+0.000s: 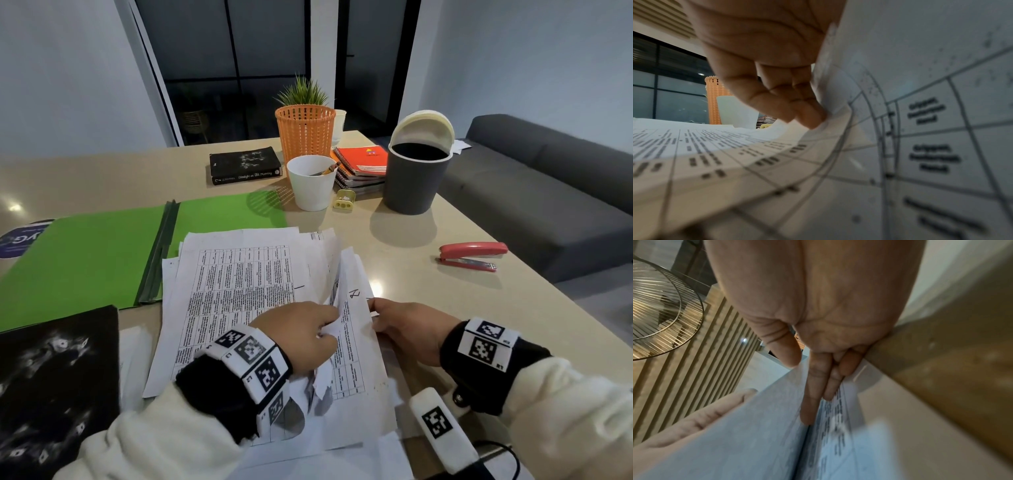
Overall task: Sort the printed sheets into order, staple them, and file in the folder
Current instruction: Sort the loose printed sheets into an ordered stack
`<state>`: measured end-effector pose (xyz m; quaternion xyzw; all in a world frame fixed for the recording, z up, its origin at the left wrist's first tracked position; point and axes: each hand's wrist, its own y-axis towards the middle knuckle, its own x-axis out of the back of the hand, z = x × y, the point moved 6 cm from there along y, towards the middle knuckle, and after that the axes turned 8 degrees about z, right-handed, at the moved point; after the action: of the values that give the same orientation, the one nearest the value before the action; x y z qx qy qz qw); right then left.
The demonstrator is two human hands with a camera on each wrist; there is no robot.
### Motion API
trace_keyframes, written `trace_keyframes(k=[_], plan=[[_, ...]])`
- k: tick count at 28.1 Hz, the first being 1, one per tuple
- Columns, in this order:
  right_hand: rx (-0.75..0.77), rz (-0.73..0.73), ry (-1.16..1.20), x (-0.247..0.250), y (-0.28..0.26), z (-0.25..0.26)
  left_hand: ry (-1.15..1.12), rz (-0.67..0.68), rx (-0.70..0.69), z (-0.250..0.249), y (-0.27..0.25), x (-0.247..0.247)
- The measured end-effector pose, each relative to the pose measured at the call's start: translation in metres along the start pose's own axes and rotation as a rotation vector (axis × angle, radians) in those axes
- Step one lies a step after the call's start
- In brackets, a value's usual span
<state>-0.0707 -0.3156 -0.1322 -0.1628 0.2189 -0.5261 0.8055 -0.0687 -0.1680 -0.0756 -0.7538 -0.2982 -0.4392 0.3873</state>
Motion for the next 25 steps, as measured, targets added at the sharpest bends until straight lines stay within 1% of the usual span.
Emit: trace_keyframes(k=[4, 6, 7, 9, 11, 13, 16, 18, 25], plan=[[0.025, 0.007, -0.054, -0.003, -0.001, 0.002, 0.038, -0.005, 0.002, 0.001, 0.000, -0.001], [0.077, -0.064, -0.067, 0.002, 0.001, 0.004, 0.038, -0.016, -0.004, 0.000, 0.000, 0.001], [0.094, -0.127, -0.080, 0.005, 0.001, 0.006, 0.033, -0.018, -0.006, 0.000, 0.000, 0.001], [0.094, -0.245, -0.156, 0.013, -0.004, 0.012, 0.027, -0.022, -0.007, 0.000, -0.001, 0.002], [0.069, -0.285, -0.261, 0.015, -0.008, 0.019, 0.025, -0.027, -0.008, 0.000, -0.002, 0.003], [0.029, -0.277, -0.310, 0.016, -0.011, 0.024, 0.023, -0.032, -0.004, 0.001, -0.002, 0.004], [0.001, -0.210, -0.257, 0.011, -0.013, 0.026, 0.006, -0.025, 0.004, 0.003, -0.002, 0.004], [-0.013, -0.196, -0.247, 0.008, -0.013, 0.027, 0.006, -0.022, 0.010, 0.003, -0.002, 0.004], [0.086, -0.177, -0.160, -0.008, -0.014, 0.042, -0.004, -0.038, 0.006, 0.004, -0.001, 0.003]])
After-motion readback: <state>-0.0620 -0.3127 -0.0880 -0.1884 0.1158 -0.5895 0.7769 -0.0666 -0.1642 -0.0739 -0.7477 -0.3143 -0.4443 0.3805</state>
